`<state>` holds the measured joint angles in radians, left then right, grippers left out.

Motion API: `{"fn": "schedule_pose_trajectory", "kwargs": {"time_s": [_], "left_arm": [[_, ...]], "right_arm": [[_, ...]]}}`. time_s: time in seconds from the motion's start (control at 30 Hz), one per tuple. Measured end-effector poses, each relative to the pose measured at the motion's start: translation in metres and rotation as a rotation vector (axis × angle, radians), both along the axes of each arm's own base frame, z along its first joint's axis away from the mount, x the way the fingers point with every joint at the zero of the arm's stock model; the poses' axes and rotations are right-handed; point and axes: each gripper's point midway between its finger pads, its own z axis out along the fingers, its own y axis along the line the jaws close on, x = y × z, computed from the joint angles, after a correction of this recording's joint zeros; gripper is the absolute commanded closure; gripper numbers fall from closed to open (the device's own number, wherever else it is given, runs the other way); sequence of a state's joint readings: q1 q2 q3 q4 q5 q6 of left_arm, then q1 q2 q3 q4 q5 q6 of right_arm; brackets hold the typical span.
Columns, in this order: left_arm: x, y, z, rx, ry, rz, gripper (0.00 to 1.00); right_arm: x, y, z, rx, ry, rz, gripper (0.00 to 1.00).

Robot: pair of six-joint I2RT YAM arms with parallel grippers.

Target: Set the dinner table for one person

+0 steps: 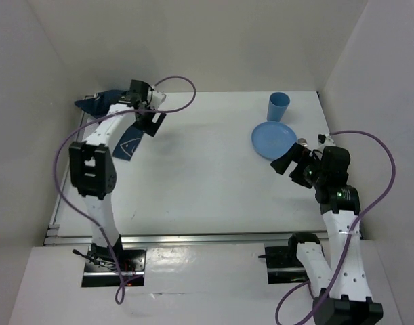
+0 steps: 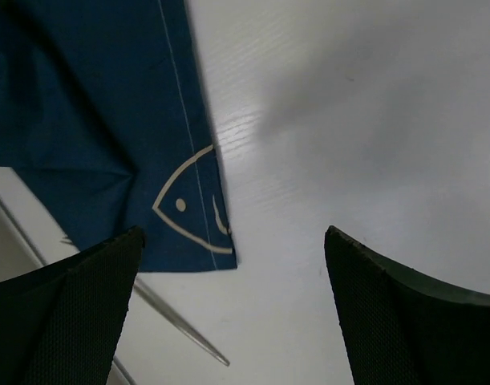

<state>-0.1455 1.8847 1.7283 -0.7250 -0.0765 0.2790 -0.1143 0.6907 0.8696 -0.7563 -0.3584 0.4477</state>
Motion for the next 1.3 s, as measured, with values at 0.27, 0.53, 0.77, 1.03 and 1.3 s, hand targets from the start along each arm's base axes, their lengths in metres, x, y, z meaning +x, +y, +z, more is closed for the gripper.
{"fn": "schedule_pose_trajectory", "kwargs": {"time_s": [0.27, 0.53, 0.77, 1.03, 1.3], "left_arm": [[0.052, 0.016, -0.106, 0.107, 0.184, 0.173, 0.01], [0.056, 0.037, -0.107, 0.064, 0.197, 0.232, 0.08], [0.052, 0.061, -0.13, 0.04, 0.265, 0.259, 0.25], [0.048, 0.054, -0.139, 0.031, 0.284, 0.236, 1.0], [0.003, 0.01, -0.135, -0.043, 0.361, 0.097, 1.0]], "right_arm": [[0.033, -0.006, -0.048, -0.008, 0.107, 0.005, 0.0], [0.052, -0.011, -0.062, -0.023, 0.126, -0.007, 0.0], [0.057, -0.012, -0.06, -0.025, 0.116, -0.009, 0.0], [0.054, -0.012, -0.045, -0.03, 0.059, -0.01, 0.0], [0.049, -0.009, -0.034, -0.027, 0.014, 0.002, 0.0]]}}
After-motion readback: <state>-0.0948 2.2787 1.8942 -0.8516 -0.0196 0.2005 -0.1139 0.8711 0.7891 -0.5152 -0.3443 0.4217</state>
